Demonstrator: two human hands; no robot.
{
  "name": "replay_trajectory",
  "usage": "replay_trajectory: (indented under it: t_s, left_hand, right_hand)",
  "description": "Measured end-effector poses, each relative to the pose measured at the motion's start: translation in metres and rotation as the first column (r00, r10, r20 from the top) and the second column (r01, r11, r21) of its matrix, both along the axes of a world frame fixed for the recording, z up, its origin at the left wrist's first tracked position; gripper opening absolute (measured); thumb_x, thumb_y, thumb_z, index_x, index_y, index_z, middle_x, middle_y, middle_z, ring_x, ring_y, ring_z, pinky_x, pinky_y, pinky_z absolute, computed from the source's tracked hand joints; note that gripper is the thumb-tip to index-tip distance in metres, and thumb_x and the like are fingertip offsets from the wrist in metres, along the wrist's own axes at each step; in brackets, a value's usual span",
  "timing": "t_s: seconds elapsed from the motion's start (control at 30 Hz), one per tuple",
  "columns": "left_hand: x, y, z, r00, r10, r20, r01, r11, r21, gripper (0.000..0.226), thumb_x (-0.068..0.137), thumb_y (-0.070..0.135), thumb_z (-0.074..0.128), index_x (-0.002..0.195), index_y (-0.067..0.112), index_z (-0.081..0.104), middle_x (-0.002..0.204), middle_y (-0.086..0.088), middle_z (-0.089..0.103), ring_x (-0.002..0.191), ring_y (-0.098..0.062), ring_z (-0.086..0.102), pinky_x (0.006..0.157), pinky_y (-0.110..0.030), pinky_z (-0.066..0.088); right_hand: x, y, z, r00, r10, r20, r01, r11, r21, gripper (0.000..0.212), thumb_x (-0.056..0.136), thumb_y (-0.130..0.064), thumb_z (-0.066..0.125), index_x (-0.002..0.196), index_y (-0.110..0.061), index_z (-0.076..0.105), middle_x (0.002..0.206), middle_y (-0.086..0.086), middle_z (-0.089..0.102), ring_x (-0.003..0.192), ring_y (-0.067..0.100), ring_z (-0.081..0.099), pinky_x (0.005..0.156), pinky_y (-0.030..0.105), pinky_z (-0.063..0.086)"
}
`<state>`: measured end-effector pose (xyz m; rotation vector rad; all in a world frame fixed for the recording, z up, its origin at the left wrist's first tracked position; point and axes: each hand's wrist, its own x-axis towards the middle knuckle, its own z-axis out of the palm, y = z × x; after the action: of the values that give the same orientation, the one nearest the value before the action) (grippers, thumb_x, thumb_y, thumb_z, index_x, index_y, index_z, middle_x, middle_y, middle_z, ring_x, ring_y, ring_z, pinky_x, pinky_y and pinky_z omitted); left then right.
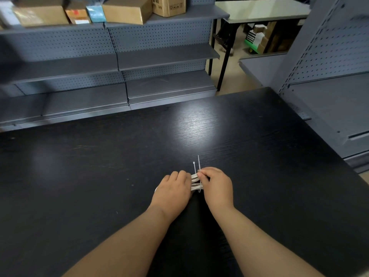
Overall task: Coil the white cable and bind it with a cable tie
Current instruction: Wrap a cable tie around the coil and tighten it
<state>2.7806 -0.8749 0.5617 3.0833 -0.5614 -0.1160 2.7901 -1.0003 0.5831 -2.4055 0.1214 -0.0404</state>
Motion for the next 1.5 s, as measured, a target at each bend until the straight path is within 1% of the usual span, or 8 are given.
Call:
replay_trajectory:
  t_s: [0.33,0.57,0.67,0.73,0.87,0.97,1.17,1.5]
  left_hand:
    - [-0.001,0.003,0.003,0.999,-0.033,-0.010,0.033,0.999,0.003,0.048,0.092,0.047,0.035,0.125,0.013,0.038,0.115,-0.005,0.046,0.102,-0.022,0.045,0.090,-0.034,0.037]
    - [-0.002,0.003,0.013,0.995,0.066,-0.079,-0.076,0.988,-0.131,0.062,0.084,0.055,0.033,0.133,0.017,0.041,0.121,-0.001,0.045,0.111,-0.019,0.041,0.097,-0.032,0.033]
    - [0.011,-0.003,0.021,0.956,0.248,-0.158,-0.283,0.920,-0.272,0.040,0.092,0.039,0.031,0.097,0.015,0.063,0.106,-0.004,0.056,0.097,-0.021,0.049,0.082,-0.034,0.040]
    - [0.025,-0.006,0.022,0.888,0.363,-0.282,-0.450,0.812,-0.372,0.035,0.094,0.030,0.036,0.070,0.011,0.054,0.090,-0.009,0.060,0.086,-0.026,0.053,0.072,-0.036,0.041]
    - [0.049,-0.014,0.019,0.689,0.488,-0.536,-0.707,0.617,-0.346,0.039,0.090,0.037,0.049,0.056,0.018,0.054,0.059,0.002,0.051,0.070,-0.024,0.054,0.065,-0.031,0.038]
    - [0.059,-0.022,0.016,0.602,0.580,-0.549,-0.781,0.572,-0.251,0.029,0.084,0.046,0.056,0.071,0.023,0.068,0.064,0.007,0.054,0.074,-0.021,0.050,0.073,-0.033,0.032]
    - [0.057,-0.038,0.015,0.598,0.674,-0.434,-0.794,0.571,-0.208,0.019,0.081,0.041,0.062,0.082,0.023,0.067,0.092,-0.001,0.066,0.096,-0.025,0.055,0.079,-0.035,0.026]
    - [0.058,-0.041,0.019,0.588,0.663,-0.463,-0.798,0.567,-0.202,0.013,0.086,0.022,0.052,0.075,0.018,0.057,0.094,-0.005,0.063,0.099,-0.027,0.052,0.080,-0.036,0.026]
  right_hand:
    - [0.001,0.002,-0.003,1.000,-0.011,0.009,0.011,1.000,-0.023,0.018,0.091,-0.017,0.056,0.101,-0.011,0.071,0.102,-0.001,0.067,0.090,0.008,0.057,0.072,0.007,0.032]
    - [-0.001,0.002,-0.003,1.000,-0.016,0.009,0.016,1.000,-0.004,0.018,0.092,-0.017,0.055,0.101,-0.012,0.070,0.102,-0.002,0.066,0.087,0.004,0.054,0.076,0.009,0.035]
    - [0.000,0.002,-0.003,1.000,-0.003,0.002,0.003,1.000,0.005,0.018,0.091,-0.016,0.056,0.101,-0.011,0.071,0.102,-0.001,0.066,0.089,0.006,0.056,0.076,0.008,0.034]
    - [0.000,0.001,-0.002,1.000,0.000,0.001,0.000,1.000,0.009,0.018,0.091,-0.016,0.056,0.100,-0.011,0.071,0.101,0.000,0.067,0.088,0.006,0.056,0.075,0.008,0.035]
    - [0.000,0.001,-0.003,1.000,0.008,-0.002,-0.008,1.000,0.013,0.018,0.091,-0.015,0.056,0.099,-0.010,0.072,0.101,0.000,0.067,0.090,0.008,0.058,0.076,0.010,0.037]
    - [0.000,0.000,-0.002,1.000,0.008,-0.004,-0.008,1.000,0.017,0.019,0.091,-0.016,0.056,0.101,-0.011,0.072,0.101,-0.001,0.067,0.089,0.007,0.058,0.076,0.009,0.037]
    - [0.000,0.000,-0.002,1.000,0.012,-0.001,-0.012,0.999,0.030,0.018,0.091,-0.015,0.056,0.099,-0.011,0.072,0.099,0.000,0.067,0.088,0.008,0.058,0.076,0.013,0.041]
    - [0.001,-0.001,-0.001,0.999,0.013,-0.036,-0.010,0.997,0.078,0.018,0.091,-0.014,0.056,0.097,-0.011,0.072,0.099,0.000,0.066,0.087,0.007,0.056,0.076,0.013,0.040]
